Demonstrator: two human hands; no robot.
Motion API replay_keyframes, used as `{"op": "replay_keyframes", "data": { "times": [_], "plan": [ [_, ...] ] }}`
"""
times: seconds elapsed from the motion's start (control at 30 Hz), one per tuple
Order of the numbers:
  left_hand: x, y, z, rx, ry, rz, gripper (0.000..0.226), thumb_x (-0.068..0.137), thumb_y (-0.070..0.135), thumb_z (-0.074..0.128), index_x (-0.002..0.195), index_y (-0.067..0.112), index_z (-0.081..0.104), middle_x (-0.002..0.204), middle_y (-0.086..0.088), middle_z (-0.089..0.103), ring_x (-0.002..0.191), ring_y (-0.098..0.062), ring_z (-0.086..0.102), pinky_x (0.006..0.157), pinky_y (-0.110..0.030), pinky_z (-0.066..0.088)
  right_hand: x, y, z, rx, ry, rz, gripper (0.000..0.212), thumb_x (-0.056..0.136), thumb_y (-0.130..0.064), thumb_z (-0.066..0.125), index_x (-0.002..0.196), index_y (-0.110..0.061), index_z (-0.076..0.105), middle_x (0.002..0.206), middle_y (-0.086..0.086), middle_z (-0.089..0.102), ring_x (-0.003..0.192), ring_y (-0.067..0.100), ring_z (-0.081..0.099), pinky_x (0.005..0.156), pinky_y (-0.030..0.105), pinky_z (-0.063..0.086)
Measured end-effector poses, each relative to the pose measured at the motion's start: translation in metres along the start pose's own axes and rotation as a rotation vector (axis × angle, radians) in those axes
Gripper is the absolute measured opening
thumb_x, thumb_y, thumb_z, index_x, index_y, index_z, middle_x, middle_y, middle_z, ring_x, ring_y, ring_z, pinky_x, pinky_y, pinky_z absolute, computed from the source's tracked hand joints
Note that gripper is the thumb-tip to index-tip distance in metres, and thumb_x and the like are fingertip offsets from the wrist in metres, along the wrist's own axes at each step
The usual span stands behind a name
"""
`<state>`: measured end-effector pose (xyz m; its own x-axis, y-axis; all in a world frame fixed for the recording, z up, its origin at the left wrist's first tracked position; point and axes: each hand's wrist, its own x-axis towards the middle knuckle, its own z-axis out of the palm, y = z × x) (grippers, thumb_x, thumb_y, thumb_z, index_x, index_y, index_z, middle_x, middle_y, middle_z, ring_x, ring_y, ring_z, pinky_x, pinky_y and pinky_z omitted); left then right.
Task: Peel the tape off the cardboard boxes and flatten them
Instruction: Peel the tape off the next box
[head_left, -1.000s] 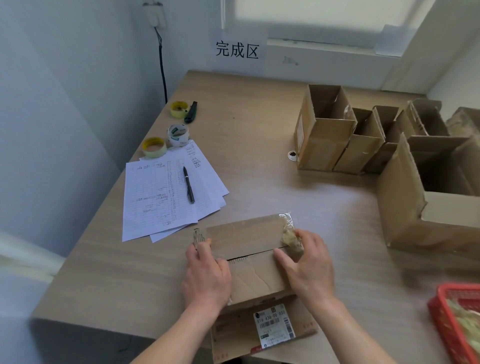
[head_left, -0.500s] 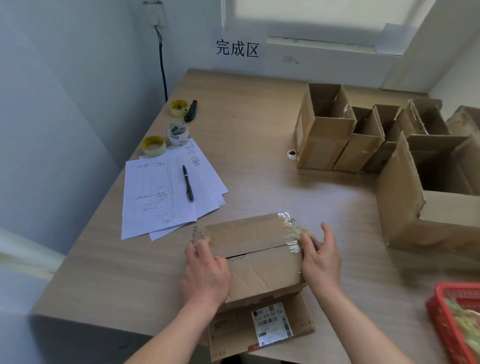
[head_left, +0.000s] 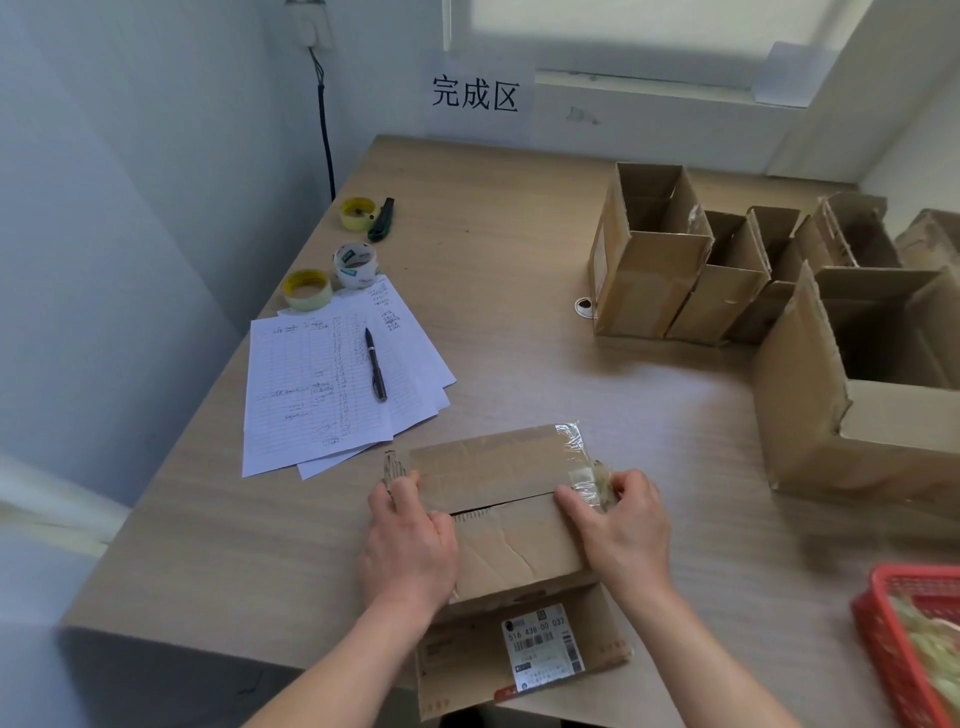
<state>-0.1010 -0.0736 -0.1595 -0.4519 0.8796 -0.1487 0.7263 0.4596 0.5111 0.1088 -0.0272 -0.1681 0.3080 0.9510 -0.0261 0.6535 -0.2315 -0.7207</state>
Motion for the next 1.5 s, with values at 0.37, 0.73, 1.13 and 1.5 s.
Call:
{"op": "replay_keyframes", "data": {
  "times": [0.37,0.73,1.13,1.5],
  "plan": [
    [0.003,0.000,0.002,-0.019,-0.012,-0.023,0.036,0.094,0.030,0.038,0.129,0.027,0.034,0.144,-0.002,0.033,0.109,-0.032,0.058,0.083,-0.041,0.046,0.002,0.008,0.001,0.208,0.097,0.163,0.036,0.094,-0.029,0.066,0.061,-0.015,0.059,0.058,-0.006,0.059,0.059,0.015,0.053,0.054,0.022,0.034],
    [0.005,-0.003,0.003,-0.015,-0.011,-0.011,0.036,0.093,0.031,0.039,0.129,0.028,0.034,0.142,-0.003,0.033,0.107,-0.035,0.059,0.081,-0.042,0.048,0.015,0.020,-0.002,0.745,-0.113,0.505,0.033,0.098,-0.028,0.063,0.076,-0.003,0.063,0.073,0.019,0.062,0.065,0.024,0.055,0.056,0.033,0.045],
    [0.005,-0.004,0.004,-0.002,-0.005,0.011,0.036,0.094,0.033,0.037,0.129,0.029,0.031,0.140,-0.004,0.033,0.104,-0.033,0.060,0.078,-0.041,0.047,-0.027,0.011,-0.009,0.494,0.034,0.314,0.039,0.076,-0.051,0.079,0.105,-0.030,0.062,0.097,-0.015,0.069,0.091,-0.001,0.066,0.084,0.025,0.050],
    [0.006,0.000,0.003,-0.019,-0.018,-0.013,0.038,0.094,0.029,0.040,0.132,0.026,0.035,0.142,-0.006,0.034,0.107,-0.037,0.059,0.083,-0.043,0.048,-0.023,0.023,-0.007,0.237,-0.114,0.060,0.014,0.097,-0.035,0.057,0.100,-0.039,0.070,0.087,-0.027,0.070,0.085,-0.005,0.062,0.068,0.021,0.045]
  ]
}}
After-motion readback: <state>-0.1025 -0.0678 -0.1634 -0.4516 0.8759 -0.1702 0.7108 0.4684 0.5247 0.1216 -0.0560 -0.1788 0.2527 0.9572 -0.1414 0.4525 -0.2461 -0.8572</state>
